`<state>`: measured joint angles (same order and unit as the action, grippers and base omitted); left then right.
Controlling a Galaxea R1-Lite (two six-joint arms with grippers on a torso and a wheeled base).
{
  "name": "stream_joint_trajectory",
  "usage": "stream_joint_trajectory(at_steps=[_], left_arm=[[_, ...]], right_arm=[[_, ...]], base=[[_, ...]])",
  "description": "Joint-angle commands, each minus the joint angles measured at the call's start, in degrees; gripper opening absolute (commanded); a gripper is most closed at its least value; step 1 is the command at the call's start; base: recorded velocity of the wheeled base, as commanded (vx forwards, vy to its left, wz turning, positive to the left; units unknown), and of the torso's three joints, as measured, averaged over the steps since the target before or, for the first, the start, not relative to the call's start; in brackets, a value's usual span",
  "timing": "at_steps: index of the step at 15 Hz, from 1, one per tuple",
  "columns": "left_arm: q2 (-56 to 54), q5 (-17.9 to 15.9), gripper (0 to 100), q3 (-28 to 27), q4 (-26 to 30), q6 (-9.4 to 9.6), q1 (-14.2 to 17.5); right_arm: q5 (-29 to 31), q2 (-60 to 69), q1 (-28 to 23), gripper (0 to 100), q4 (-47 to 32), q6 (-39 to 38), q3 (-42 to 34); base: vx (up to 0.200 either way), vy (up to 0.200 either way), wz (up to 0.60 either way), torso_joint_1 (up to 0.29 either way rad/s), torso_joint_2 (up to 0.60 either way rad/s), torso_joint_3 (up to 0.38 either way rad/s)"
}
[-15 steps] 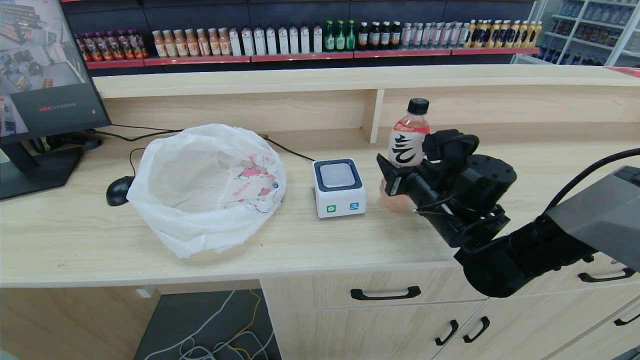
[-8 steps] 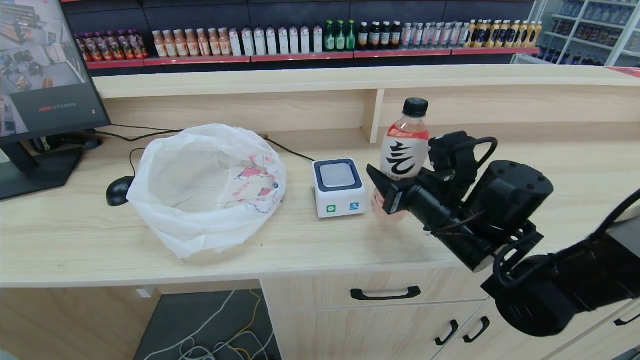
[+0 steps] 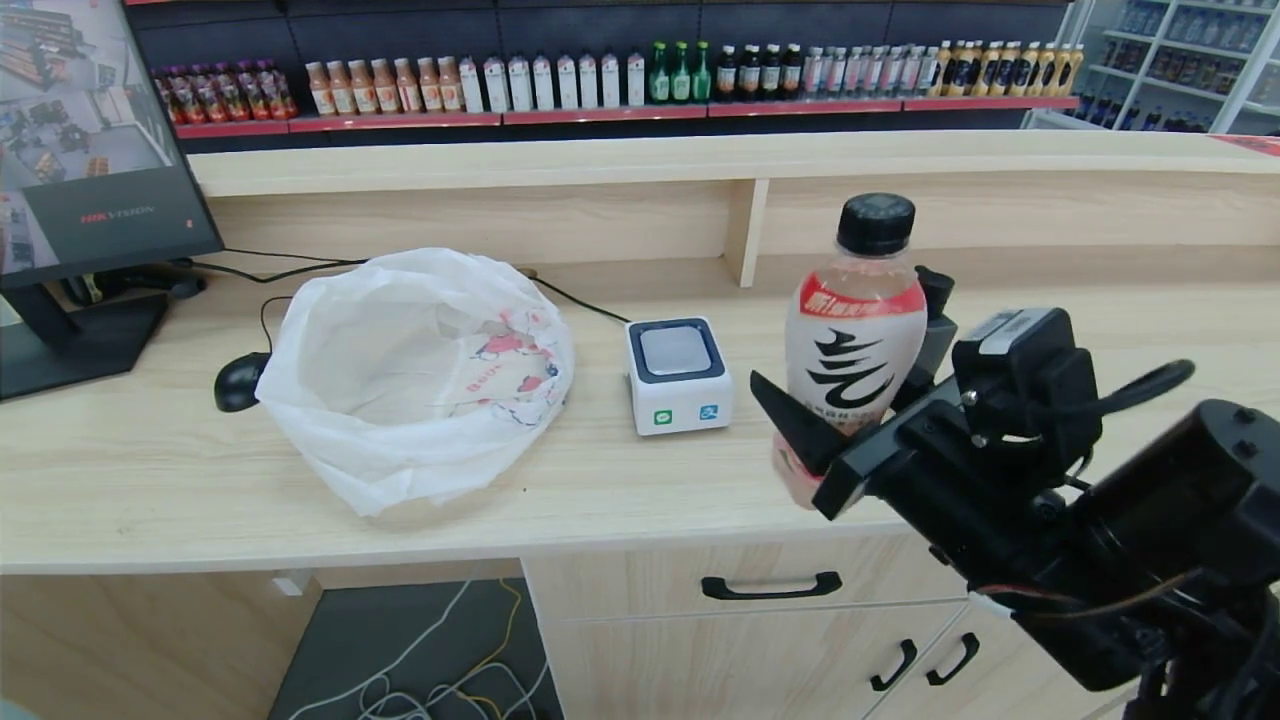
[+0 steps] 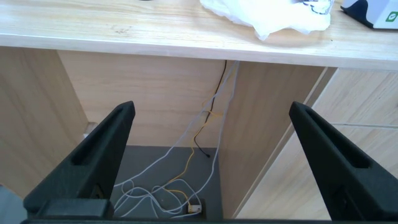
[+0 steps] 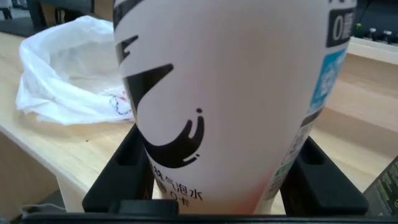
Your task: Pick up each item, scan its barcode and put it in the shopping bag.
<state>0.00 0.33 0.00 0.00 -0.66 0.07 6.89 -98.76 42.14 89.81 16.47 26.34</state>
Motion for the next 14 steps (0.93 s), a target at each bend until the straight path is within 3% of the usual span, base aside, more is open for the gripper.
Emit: stream_joint_trajectory(at_steps=[1,7,10,14], left_arm=[[0.0,0.0,100,0.0,0.0,-0.04,0.0],[0.0,0.0,100,0.0,0.0,-0.04,0.0],[0.0,0.0,100,0.0,0.0,-0.04,0.0],[0.0,0.0,100,0.0,0.0,-0.04,0.0]], right_arm=[[0.1,2.8,2.6,0,0.2,2.9,-3.7],[-0.4,7.7,8.8,0,0.2,19.7,-8.3],[-1.7,12.5,10.3,0,0.2,24.1,-10.6],[-9.3,16.1,12.7,0,0.2,27.6,-12.5]], base=[[0.0,0.0,0.0,0.0,0.0,0.0],[0.0,0.0,0.0,0.0,0.0,0.0],[0.0,0.0,0.0,0.0,0.0,0.0],[0.0,0.0,0.0,0.0,0.0,0.0]])
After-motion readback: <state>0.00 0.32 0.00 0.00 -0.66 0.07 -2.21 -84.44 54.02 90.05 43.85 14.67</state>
